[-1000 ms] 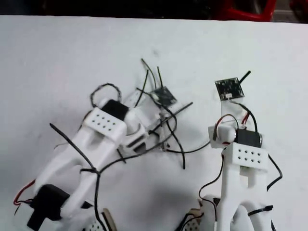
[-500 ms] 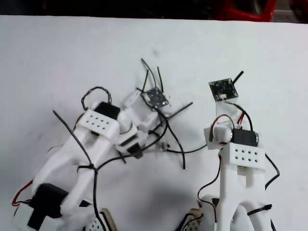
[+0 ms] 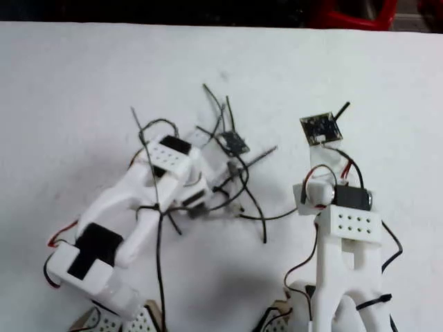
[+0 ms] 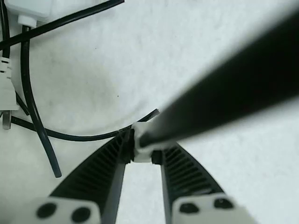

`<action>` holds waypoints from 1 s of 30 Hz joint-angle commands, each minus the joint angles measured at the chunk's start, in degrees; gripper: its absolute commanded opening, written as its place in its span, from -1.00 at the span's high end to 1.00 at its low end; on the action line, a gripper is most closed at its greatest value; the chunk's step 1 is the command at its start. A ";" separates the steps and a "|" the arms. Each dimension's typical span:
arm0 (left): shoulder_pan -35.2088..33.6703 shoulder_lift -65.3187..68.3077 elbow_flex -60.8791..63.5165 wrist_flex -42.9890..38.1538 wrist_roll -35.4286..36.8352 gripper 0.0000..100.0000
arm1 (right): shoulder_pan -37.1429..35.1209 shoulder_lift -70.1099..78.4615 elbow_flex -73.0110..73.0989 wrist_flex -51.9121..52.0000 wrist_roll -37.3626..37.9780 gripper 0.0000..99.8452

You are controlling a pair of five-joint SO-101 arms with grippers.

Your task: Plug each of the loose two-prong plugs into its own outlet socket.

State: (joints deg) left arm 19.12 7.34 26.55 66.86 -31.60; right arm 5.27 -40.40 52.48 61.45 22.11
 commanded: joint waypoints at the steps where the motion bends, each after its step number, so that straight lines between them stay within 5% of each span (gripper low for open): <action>1: 1.01 -3.91 -1.85 2.29 -0.18 0.82 | -0.75 0.04 -3.52 0.31 0.70 0.97; 14: -4.44 -33.19 22.07 -3.25 0.00 0.93 | -0.75 0.04 -3.52 0.31 0.62 0.97; 22: -10.07 -29.93 24.70 -8.00 0.00 0.91 | -3.82 0.04 -3.69 1.71 0.18 0.97; 27: -9.98 -29.49 24.97 -7.91 2.29 0.45 | -8.84 -1.27 -4.57 4.97 0.09 0.97; 30: -12.88 -34.15 24.70 -7.38 6.68 0.34 | -10.42 -4.18 -6.24 7.87 -2.55 0.97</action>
State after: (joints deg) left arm 9.36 -21.41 51.78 59.82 -29.67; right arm -3.34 -41.19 50.64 67.08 21.85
